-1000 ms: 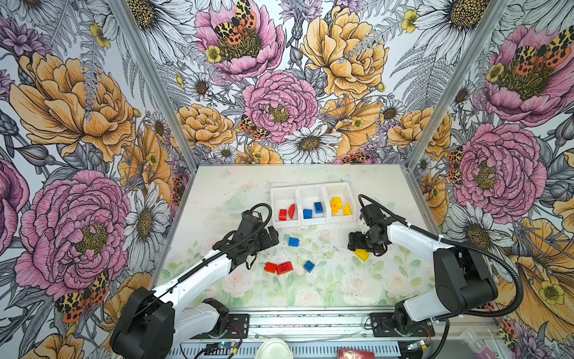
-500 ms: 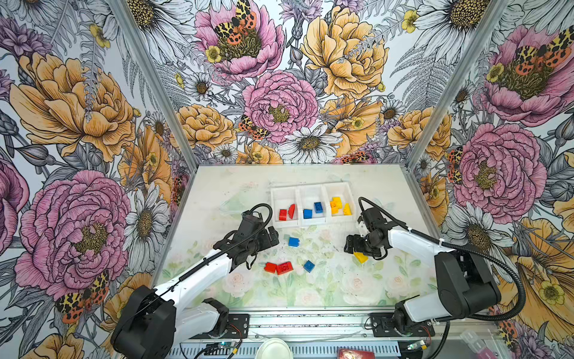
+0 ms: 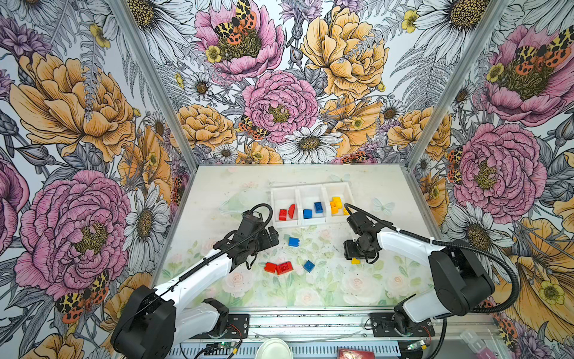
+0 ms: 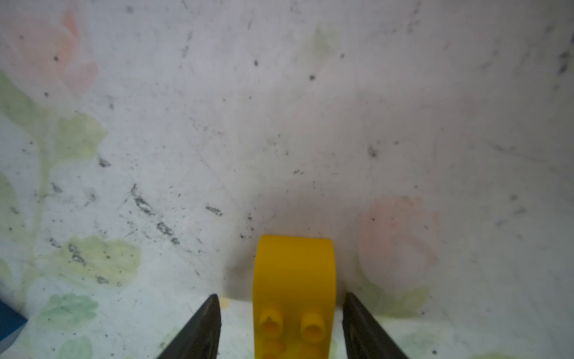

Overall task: Sort the legos into containers by color
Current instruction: Pick up the lego from the middle-right of the table, then place the lego in the container.

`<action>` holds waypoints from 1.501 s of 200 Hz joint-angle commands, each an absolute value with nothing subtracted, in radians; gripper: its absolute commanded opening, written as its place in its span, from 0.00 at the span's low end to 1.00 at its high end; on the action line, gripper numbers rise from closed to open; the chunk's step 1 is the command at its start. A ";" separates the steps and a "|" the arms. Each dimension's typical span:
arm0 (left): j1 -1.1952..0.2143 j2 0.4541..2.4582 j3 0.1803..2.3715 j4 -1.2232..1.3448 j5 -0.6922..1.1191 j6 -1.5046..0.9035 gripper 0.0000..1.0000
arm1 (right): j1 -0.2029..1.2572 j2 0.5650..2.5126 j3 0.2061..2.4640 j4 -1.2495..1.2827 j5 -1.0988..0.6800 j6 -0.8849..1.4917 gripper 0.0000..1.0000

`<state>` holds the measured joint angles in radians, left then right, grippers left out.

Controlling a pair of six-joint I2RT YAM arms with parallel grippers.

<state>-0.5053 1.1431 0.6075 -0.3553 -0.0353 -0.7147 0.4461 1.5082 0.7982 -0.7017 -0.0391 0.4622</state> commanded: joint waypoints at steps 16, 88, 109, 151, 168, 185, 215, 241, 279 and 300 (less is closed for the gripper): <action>-0.494 1.135 0.627 -0.362 -0.031 -0.697 0.99 | 0.472 1.529 0.831 -0.739 0.062 0.476 0.51; -0.492 1.130 0.621 -0.362 -0.031 -0.698 0.99 | 0.492 1.532 0.837 -0.747 0.069 0.486 0.33; -0.493 1.125 0.617 -0.361 -0.034 -0.699 0.99 | 0.492 1.523 0.849 -0.760 0.072 0.487 0.29; -0.494 1.116 0.609 -0.362 -0.034 -0.703 0.99 | 0.491 1.500 0.920 -0.788 0.093 0.474 0.26; -0.493 1.115 0.611 -0.362 -0.033 -0.702 0.99 | 0.489 1.512 0.968 -0.798 0.106 0.460 0.26; -0.494 1.113 0.613 -0.362 -0.035 -0.700 0.99 | 0.486 1.534 1.028 -0.804 0.119 0.438 0.26; -0.493 1.107 0.608 -0.363 -0.036 -0.703 0.99 | 0.462 1.594 1.161 -0.810 0.133 0.390 0.26; -0.492 1.098 0.605 -0.366 -0.037 -0.705 0.99 | 0.432 1.662 1.278 -0.810 0.142 0.340 0.26; -0.489 1.089 0.605 -0.371 -0.039 -0.705 0.99 | 0.384 1.773 1.426 -0.809 0.155 0.277 0.26; -0.489 1.091 0.604 -0.370 -0.039 -0.707 0.99 | 0.361 1.830 1.491 -0.807 0.137 0.275 0.26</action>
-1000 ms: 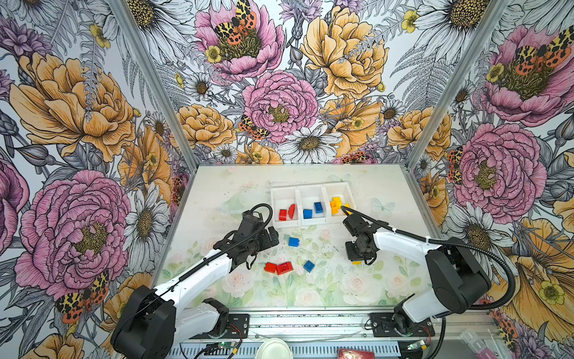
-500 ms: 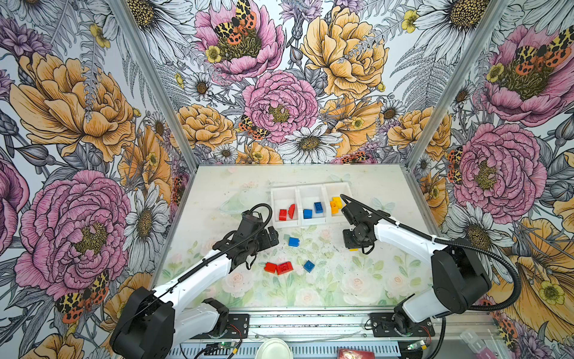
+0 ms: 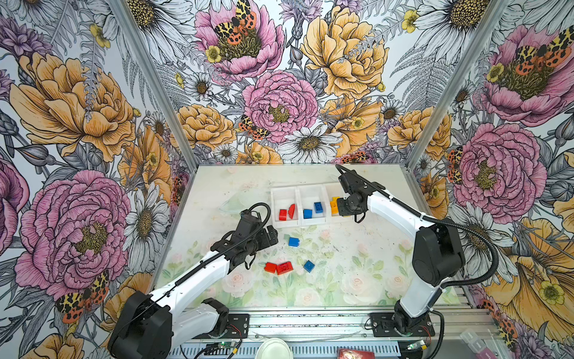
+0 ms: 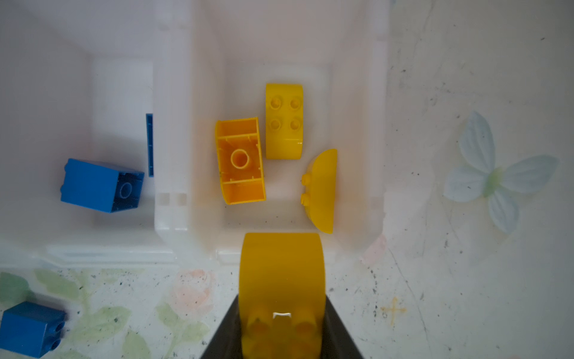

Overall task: Sort the legos into containers by color
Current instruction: Place the lego in the container.

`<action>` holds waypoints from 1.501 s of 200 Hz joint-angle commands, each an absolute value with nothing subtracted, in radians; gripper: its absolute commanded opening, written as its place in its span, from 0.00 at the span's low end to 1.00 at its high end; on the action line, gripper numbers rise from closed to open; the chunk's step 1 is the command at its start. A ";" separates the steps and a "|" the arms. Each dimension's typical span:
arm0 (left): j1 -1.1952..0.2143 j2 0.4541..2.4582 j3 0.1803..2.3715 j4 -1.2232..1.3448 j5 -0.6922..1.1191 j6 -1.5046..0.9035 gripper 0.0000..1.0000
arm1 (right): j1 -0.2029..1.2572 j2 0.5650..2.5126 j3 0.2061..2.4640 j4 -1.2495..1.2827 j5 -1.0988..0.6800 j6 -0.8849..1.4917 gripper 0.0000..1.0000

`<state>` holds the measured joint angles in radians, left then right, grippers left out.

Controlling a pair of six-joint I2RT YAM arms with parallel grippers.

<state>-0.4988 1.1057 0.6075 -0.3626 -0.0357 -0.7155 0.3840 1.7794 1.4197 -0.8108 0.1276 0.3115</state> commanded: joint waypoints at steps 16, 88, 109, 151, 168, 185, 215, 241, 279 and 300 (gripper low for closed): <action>-0.489 1.097 0.606 -0.369 -0.040 -0.706 0.99 | 0.359 1.867 1.535 -0.804 0.140 0.272 0.26; -0.487 1.073 0.596 -0.374 -0.042 -0.710 0.99 | 0.350 2.008 1.670 -0.805 0.158 0.254 0.26; -0.486 1.064 0.589 -0.376 -0.043 -0.713 0.99 | 0.345 2.030 1.674 -0.805 0.155 0.252 0.27; -0.485 1.066 0.592 -0.377 -0.043 -0.712 0.99 | 0.345 2.054 1.674 -0.804 0.155 0.252 0.30; -0.486 1.066 0.594 -0.376 -0.042 -0.711 0.99 | 0.345 2.056 1.674 -0.805 0.154 0.251 0.33; -0.486 1.066 0.594 -0.379 -0.041 -0.712 0.99 | 0.346 2.057 1.675 -0.806 0.150 0.251 0.37; -0.486 1.063 0.592 -0.378 -0.042 -0.713 0.99 | 0.345 2.047 1.674 -0.806 0.150 0.252 0.43; -0.485 1.064 0.592 -0.379 -0.043 -0.713 0.99 | 0.345 2.040 1.669 -0.807 0.142 0.256 0.45; -0.486 1.063 0.591 -0.379 -0.041 -0.713 0.99 | 0.345 2.019 1.663 -0.807 0.133 0.264 0.46; -0.486 1.062 0.589 -0.381 -0.040 -0.712 0.99 | 0.345 1.999 1.657 -0.807 0.128 0.268 0.47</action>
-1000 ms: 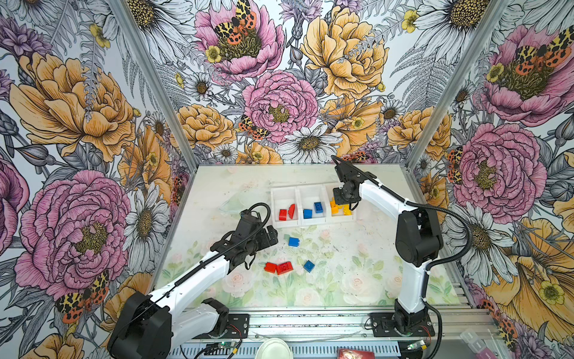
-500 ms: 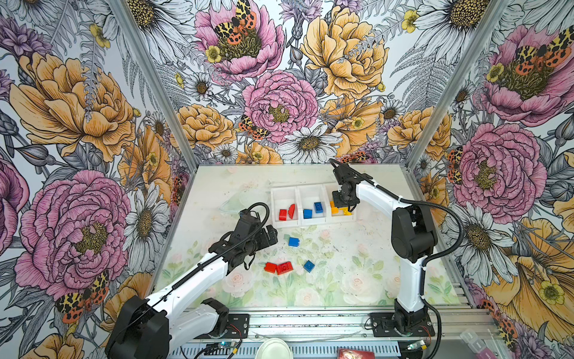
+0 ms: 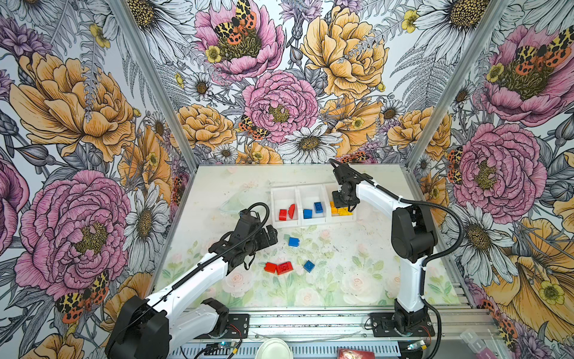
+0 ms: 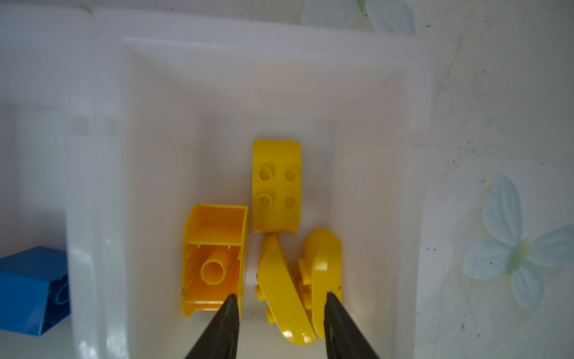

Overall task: Sort the legos into containers by color
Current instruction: Place the lego in the container, then pick up the lego from the middle-left of the table.

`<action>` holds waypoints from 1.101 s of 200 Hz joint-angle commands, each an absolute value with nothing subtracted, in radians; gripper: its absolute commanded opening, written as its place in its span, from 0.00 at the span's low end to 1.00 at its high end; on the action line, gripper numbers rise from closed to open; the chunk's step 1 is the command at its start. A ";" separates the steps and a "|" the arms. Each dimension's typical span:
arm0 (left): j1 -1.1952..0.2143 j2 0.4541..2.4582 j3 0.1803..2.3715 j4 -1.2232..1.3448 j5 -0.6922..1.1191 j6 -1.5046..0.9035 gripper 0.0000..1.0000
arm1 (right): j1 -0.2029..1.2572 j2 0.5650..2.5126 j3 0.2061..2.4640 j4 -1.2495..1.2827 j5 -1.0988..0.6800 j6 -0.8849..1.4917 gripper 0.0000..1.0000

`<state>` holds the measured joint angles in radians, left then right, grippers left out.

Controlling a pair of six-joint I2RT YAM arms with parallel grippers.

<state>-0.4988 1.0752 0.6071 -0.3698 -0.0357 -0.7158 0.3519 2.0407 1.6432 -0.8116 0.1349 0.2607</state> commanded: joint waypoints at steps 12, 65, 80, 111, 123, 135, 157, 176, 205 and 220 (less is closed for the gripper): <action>-0.486 1.062 0.589 -0.385 -0.039 -0.713 0.99 | 0.345 1.985 1.649 -0.807 0.127 0.273 0.48; -0.489 1.051 0.604 -0.464 -0.083 -0.754 0.99 | 0.351 1.923 1.596 -0.808 0.104 0.288 0.49; -0.496 1.054 0.600 -0.468 -0.073 -0.780 0.99 | 0.354 1.906 1.577 -0.807 0.099 0.294 0.49; -0.550 1.075 0.625 -0.520 -0.093 -0.866 0.99 | 0.365 1.859 1.531 -0.809 0.086 0.311 0.50; -0.572 1.097 0.652 -0.565 -0.103 -0.893 0.99 | 0.370 1.838 1.510 -0.810 0.081 0.316 0.50; -0.590 1.119 0.675 -0.599 -0.106 -0.915 0.99 | 0.375 1.817 1.487 -0.809 0.076 0.324 0.50; -0.609 1.140 0.695 -0.620 -0.089 -0.961 0.99 | 0.385 1.775 1.443 -0.809 0.065 0.341 0.50; -0.612 1.150 0.710 -0.641 -0.081 -0.991 0.99 | 0.397 1.739 1.405 -0.809 0.053 0.357 0.50; -0.611 1.164 0.754 -0.746 -0.112 -1.025 0.99 | 0.410 1.682 1.347 -0.810 0.015 0.386 0.51; -0.610 1.167 0.761 -0.770 -0.105 -1.058 0.99 | 0.413 1.653 1.317 -0.811 -0.016 0.401 0.53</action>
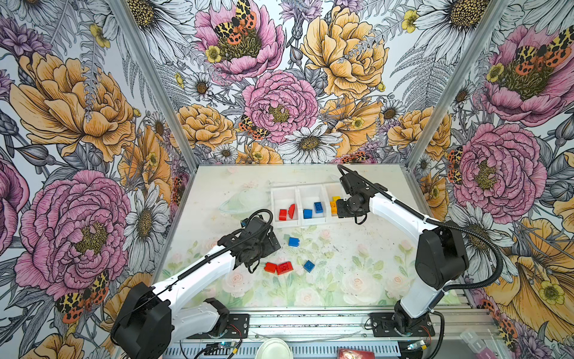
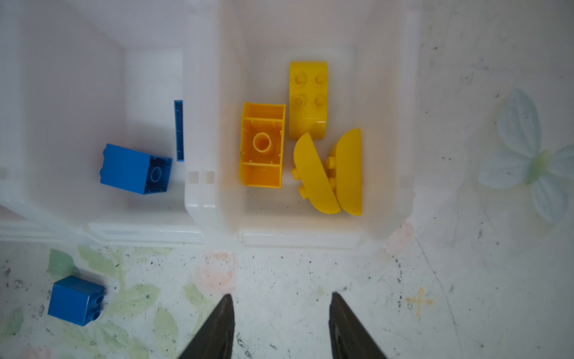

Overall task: Sort the legos into containers by color
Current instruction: Pick up the lego from the middle-left of the table.

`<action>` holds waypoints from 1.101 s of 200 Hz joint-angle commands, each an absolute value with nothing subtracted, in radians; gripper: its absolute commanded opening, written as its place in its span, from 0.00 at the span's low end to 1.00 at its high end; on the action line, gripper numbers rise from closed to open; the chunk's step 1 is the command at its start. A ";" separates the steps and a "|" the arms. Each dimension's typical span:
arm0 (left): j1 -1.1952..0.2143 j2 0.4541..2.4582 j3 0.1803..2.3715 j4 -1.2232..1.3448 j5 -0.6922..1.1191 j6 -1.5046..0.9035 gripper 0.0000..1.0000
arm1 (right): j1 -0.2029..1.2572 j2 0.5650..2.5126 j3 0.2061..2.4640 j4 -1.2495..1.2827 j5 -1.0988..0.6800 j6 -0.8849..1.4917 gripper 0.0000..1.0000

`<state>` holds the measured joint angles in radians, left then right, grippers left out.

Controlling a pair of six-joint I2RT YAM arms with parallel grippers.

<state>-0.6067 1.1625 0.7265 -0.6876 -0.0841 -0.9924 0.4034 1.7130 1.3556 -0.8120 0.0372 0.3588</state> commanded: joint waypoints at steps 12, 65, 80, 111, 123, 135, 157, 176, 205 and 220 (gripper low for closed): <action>-0.609 1.172 0.767 -0.780 -0.089 -1.091 0.99 | 0.416 1.632 1.293 -0.811 -0.042 0.414 0.57; -0.609 1.177 0.758 -0.822 -0.062 -1.277 0.99 | 0.436 1.540 1.196 -0.810 -0.146 0.463 0.69; -0.611 1.183 0.752 -0.822 -0.053 -1.323 0.98 | 0.439 1.514 1.175 -0.809 -0.165 0.472 0.71; -0.621 1.230 0.749 -0.799 -0.018 -1.402 0.95 | 0.440 1.478 1.155 -0.810 -0.181 0.484 0.72; -0.629 1.259 0.750 -0.782 0.003 -1.421 0.95 | 0.440 1.473 1.152 -0.809 -0.184 0.487 0.73; -0.640 1.286 0.750 -0.767 0.017 -1.437 0.94 | 0.440 1.469 1.152 -0.809 -0.186 0.489 0.73; -0.650 1.318 0.745 -0.749 0.026 -1.468 0.91 | 0.440 1.465 1.152 -0.809 -0.186 0.491 0.73; -0.657 1.334 0.728 -0.717 0.033 -1.502 0.86 | 0.440 1.465 1.152 -0.808 -0.187 0.493 0.74; -0.671 1.378 0.727 -0.706 0.032 -1.531 0.84 | 0.439 1.468 1.155 -0.808 -0.184 0.490 0.74; -0.680 1.391 0.722 -0.706 0.034 -1.551 0.83 | 0.437 1.467 1.157 -0.808 -0.184 0.490 0.74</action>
<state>-0.6628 1.3697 0.7391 -0.7258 0.0181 -1.4834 0.4335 1.4906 1.1542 -0.8120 -0.1814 0.4816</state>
